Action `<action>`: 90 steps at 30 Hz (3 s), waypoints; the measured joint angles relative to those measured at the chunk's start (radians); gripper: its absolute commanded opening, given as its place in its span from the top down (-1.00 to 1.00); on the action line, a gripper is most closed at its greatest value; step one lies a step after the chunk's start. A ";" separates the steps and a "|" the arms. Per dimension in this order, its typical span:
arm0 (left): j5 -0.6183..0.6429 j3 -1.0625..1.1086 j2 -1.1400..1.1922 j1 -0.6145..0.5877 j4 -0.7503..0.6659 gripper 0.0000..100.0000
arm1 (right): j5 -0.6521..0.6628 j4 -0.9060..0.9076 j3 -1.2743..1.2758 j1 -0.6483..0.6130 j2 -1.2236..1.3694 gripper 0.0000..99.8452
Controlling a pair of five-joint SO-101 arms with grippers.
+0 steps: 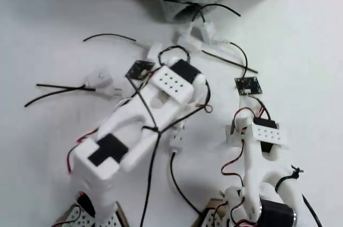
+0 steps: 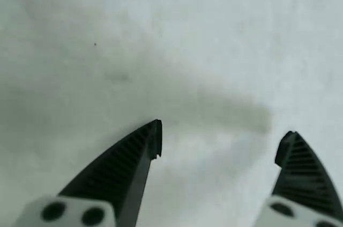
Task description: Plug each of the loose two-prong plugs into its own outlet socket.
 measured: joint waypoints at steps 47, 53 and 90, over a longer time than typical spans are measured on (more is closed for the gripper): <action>-0.364 -0.333 0.333 0.012 0.095 0.95 | 0.000 -0.026 0.000 0.267 0.000 0.33; -0.611 -0.331 0.333 0.009 0.095 0.95 | 0.000 -0.026 0.000 0.267 0.000 0.33; -0.956 -0.617 0.379 -0.109 0.129 0.96 | 0.000 -0.044 0.000 0.267 0.000 0.33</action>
